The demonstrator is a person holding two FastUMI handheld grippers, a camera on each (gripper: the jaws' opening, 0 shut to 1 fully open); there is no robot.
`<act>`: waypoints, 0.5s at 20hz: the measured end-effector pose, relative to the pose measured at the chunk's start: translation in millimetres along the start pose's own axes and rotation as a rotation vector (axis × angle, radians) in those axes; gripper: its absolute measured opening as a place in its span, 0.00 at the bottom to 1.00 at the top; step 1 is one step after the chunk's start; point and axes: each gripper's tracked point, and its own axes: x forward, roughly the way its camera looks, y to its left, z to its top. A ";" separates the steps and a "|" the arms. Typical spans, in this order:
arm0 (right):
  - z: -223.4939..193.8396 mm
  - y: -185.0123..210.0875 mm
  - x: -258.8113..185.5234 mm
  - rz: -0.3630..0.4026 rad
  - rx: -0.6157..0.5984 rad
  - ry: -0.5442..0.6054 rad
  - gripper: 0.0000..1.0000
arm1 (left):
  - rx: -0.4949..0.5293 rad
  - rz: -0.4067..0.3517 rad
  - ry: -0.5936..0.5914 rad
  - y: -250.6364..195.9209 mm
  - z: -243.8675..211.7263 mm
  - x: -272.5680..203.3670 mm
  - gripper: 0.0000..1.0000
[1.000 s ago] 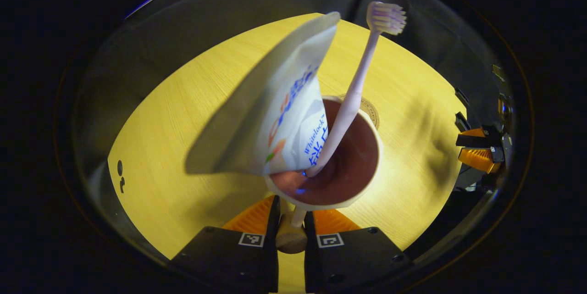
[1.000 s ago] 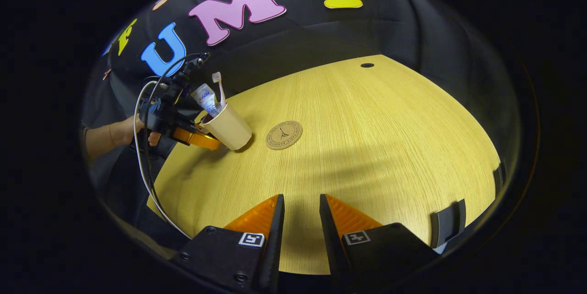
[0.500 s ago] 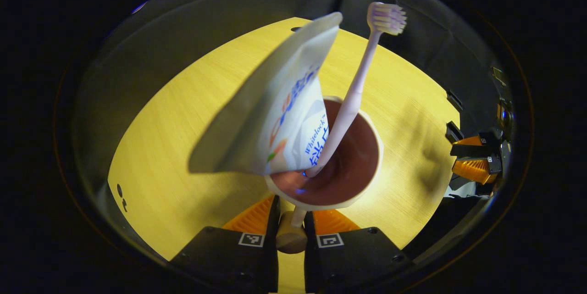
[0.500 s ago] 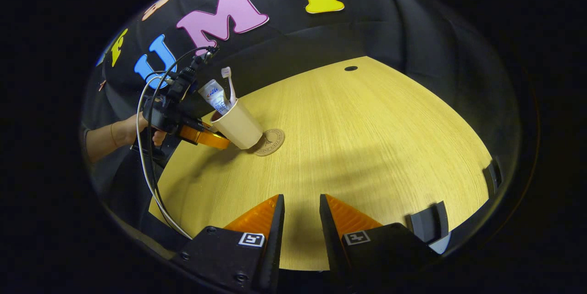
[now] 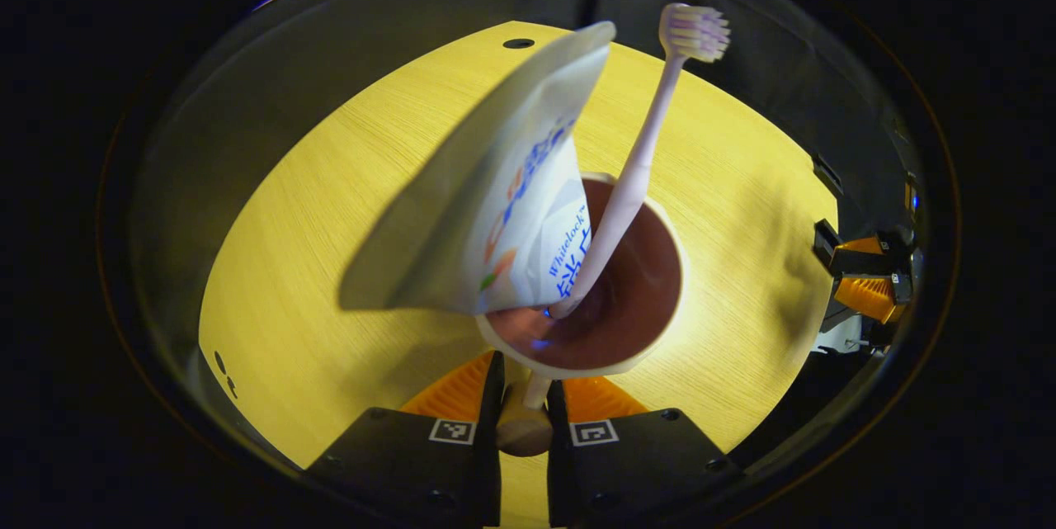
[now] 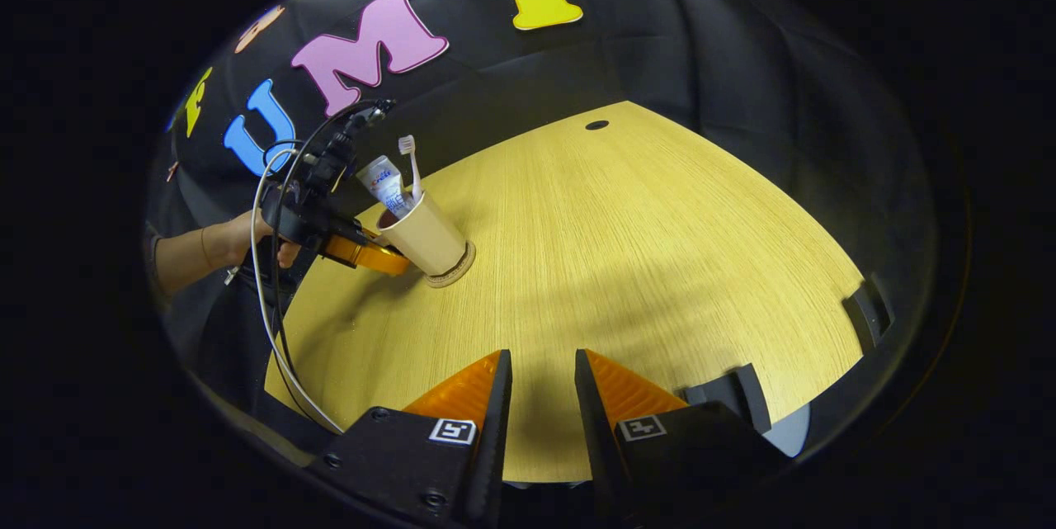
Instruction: Put the toothbrush and toothpaste on the desktop into the cup, then pick up the cup and place it on the coaster on the desktop.
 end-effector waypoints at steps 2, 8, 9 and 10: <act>0.3 -1.1 -0.4 -0.002 0.000 0.000 0.30 | 0.001 -0.001 0.011 -0.9 -1.0 3.3 0.27; -1.5 2.3 -0.7 0.004 0.001 0.004 0.47 | -0.014 -0.005 0.041 -4.8 -4.1 9.9 0.34; -1.8 3.1 -1.0 0.004 0.000 0.004 0.47 | -0.012 -0.004 0.045 -6.6 -4.9 10.7 0.34; -2.0 4.1 -0.7 0.006 0.000 0.005 0.30 | -0.010 0.000 0.046 -6.0 -5.1 10.4 0.34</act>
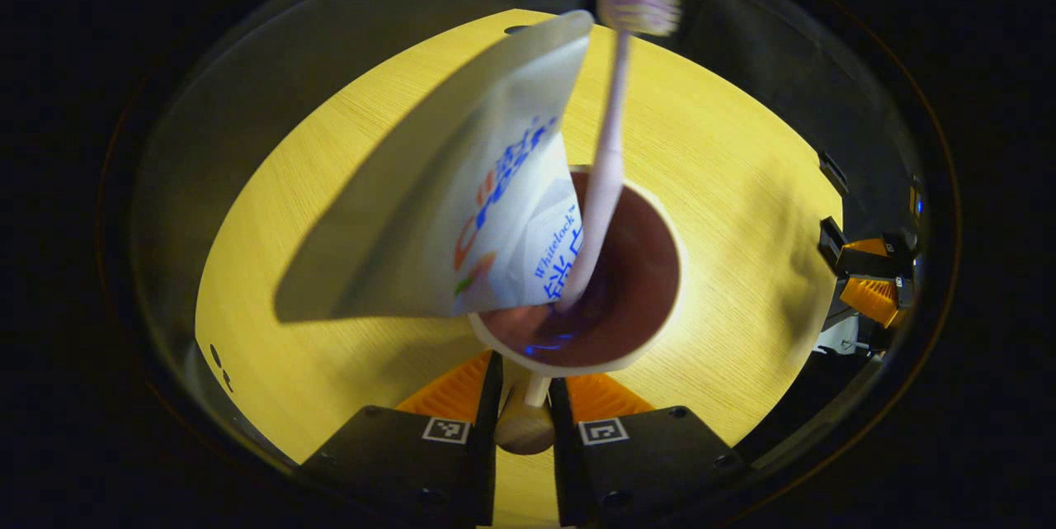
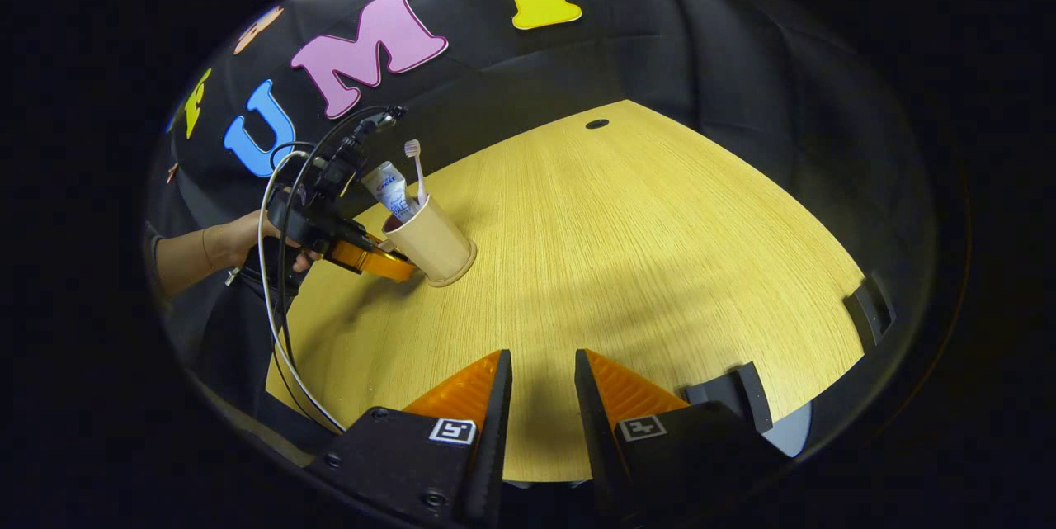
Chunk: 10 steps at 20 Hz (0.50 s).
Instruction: Put the toothbrush and toothpaste on the desktop into the cup, then pick up the cup and place it on the coaster on the desktop.
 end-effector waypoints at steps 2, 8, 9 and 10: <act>0.3 0.1 -0.5 0.001 -0.001 0.000 0.47 | 0.008 -0.014 -0.011 -4.1 -1.4 -4.2 0.60; 3.4 3.9 -0.5 0.010 0.000 -0.003 0.47 | -0.015 -0.026 -0.059 -16.0 -10.9 -21.8 0.93; 2.9 5.0 0.5 0.014 -0.005 -0.001 0.47 | -0.019 -0.023 -0.073 -16.4 -12.7 -27.6 0.93; 2.4 6.4 1.9 0.020 -0.008 0.004 0.47 | -0.027 -0.016 -0.097 -16.0 -13.6 -36.1 0.93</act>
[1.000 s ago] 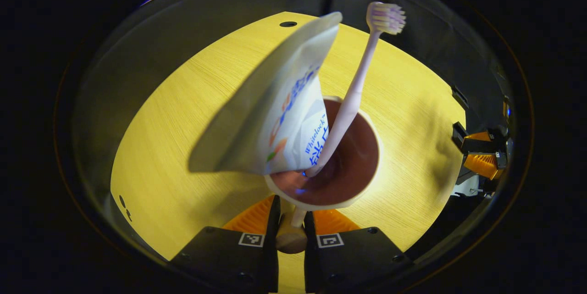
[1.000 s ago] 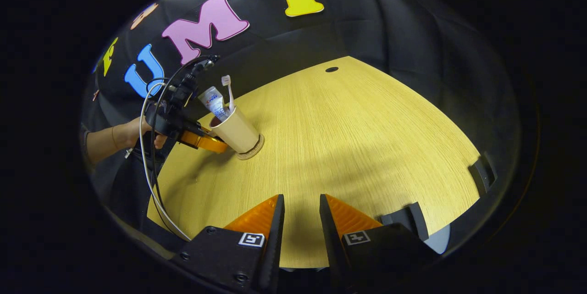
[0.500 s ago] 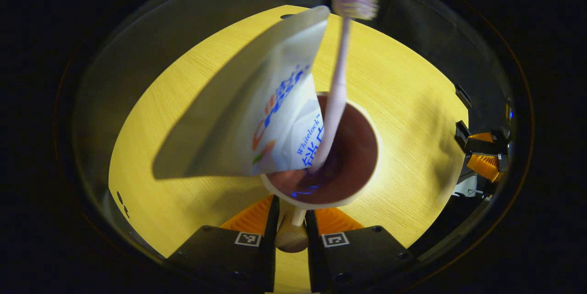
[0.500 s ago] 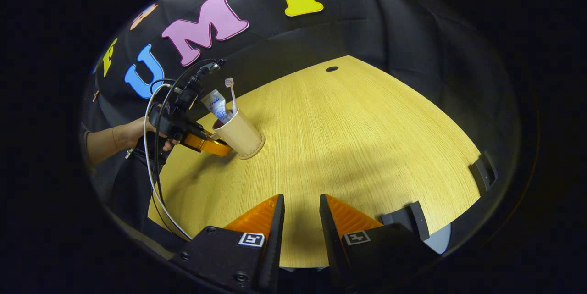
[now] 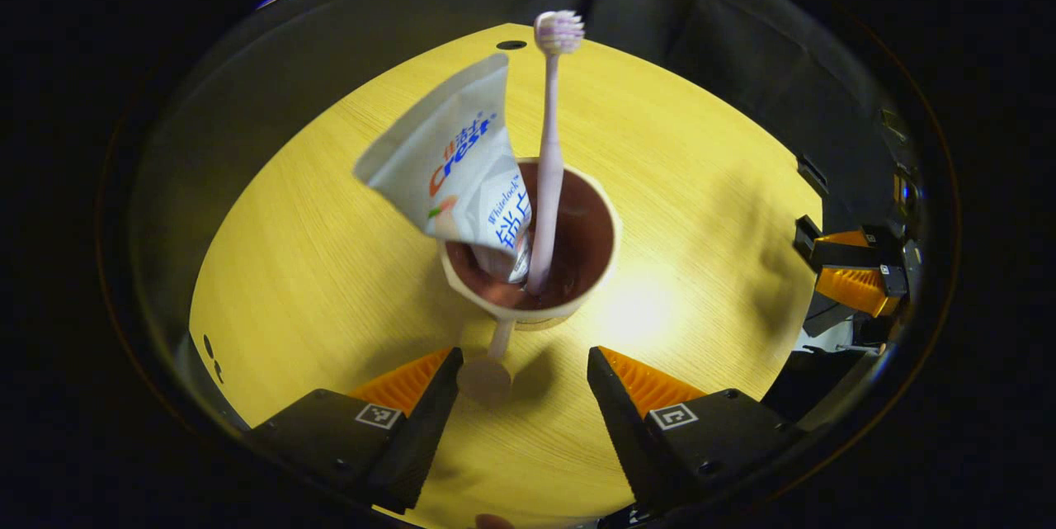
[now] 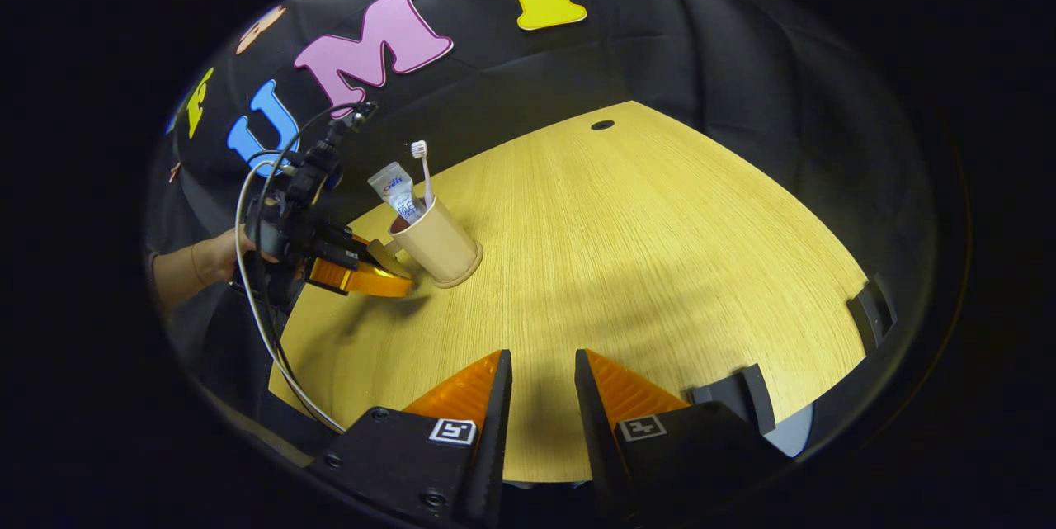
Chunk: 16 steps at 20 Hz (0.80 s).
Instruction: Put the toothbrush and toothpaste on the desktop into the cup, then pick up the cup and place it on the coaster on the desktop.
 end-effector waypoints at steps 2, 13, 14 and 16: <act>2.3 4.3 3.9 0.013 -0.006 0.006 0.47 | -0.018 0.021 -0.059 2.8 0.3 -18.5 0.93; 23.3 44.4 28.9 0.122 -0.067 0.053 0.31 | -0.238 0.180 -0.365 42.7 -30.2 -126.4 0.93; 25.1 48.6 31.3 0.132 -0.072 0.058 0.47 | -0.271 0.183 -0.388 42.5 -36.2 -133.2 0.93; 31.1 56.5 34.6 0.149 -0.083 0.066 0.31 | -0.342 0.186 -0.422 40.2 -49.6 -139.6 0.93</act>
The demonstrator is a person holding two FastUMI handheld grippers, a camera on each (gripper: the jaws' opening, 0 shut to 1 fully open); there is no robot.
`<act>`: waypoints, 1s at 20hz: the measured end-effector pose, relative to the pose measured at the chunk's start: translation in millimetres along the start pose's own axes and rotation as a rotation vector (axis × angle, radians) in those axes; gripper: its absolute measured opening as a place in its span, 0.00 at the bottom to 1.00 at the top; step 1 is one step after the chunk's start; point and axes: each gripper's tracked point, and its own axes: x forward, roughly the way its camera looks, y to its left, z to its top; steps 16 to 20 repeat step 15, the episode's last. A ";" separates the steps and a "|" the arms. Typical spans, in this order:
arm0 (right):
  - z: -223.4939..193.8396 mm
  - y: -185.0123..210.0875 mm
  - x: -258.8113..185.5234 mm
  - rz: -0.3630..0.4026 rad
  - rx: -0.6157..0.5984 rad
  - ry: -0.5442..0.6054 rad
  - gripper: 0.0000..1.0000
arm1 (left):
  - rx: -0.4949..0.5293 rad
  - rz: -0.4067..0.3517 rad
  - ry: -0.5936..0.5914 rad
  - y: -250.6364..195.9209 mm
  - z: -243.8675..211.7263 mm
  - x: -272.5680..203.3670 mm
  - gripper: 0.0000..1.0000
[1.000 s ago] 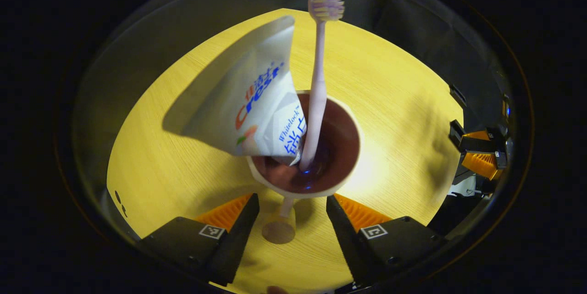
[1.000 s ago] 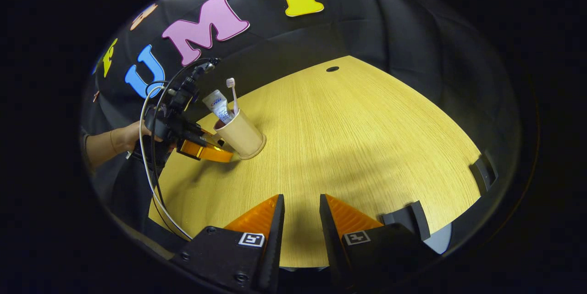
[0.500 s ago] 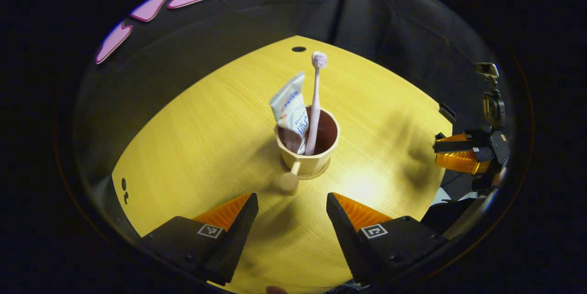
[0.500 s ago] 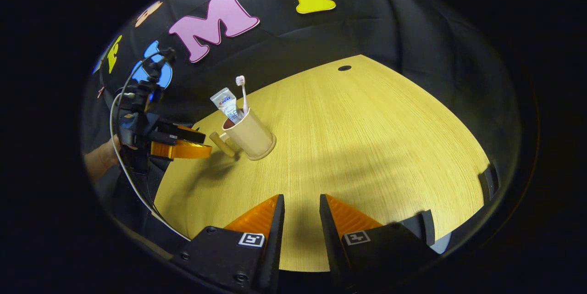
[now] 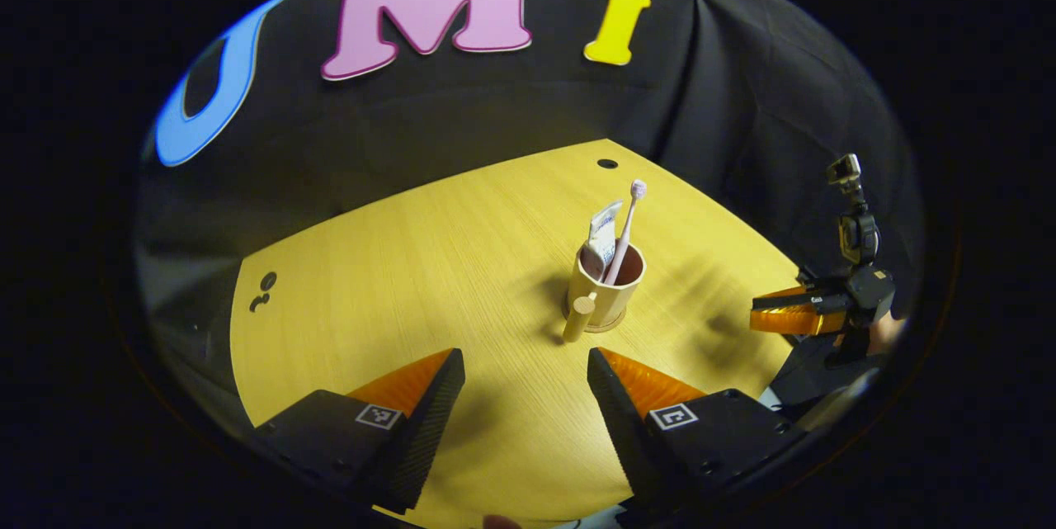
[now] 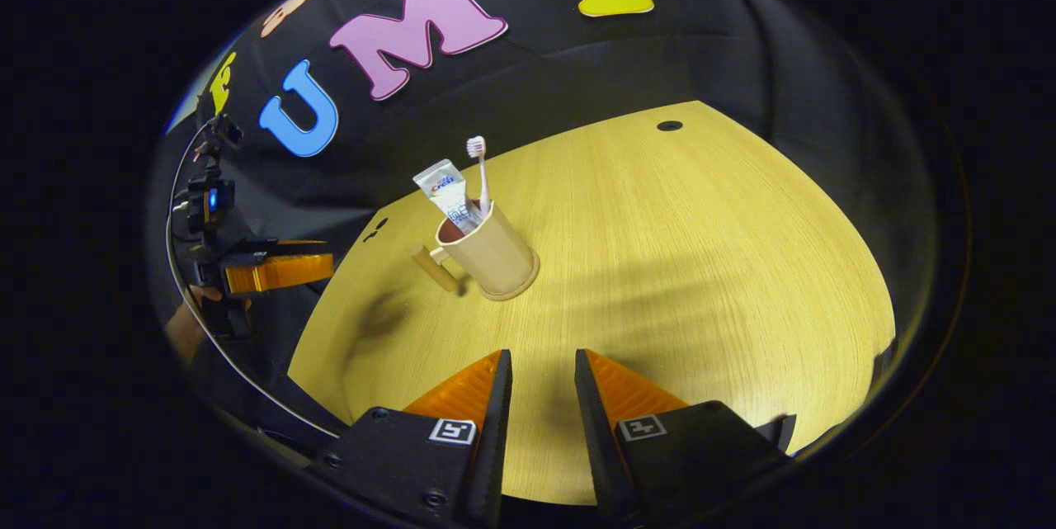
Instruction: Put the toothbrush and toothpaste on the desktop into the cup, then pick up the cup and place it on the coaster on the desktop.
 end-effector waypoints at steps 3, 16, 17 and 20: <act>8.1 6.8 2.4 0.013 -0.010 0.007 0.48 | -0.090 0.017 -0.030 -1.9 -14.5 -14.2 0.93; -11.4 17.6 7.4 0.048 -0.036 0.077 0.48 | -0.268 0.086 0.034 -12.6 -102.2 -35.6 0.95; -11.4 17.6 7.4 0.048 -0.036 0.077 0.48 | -0.268 0.086 0.034 -12.6 -102.2 -35.6 0.95; -11.4 17.6 7.4 0.048 -0.036 0.077 0.48 | -0.268 0.086 0.034 -12.6 -102.2 -35.6 0.95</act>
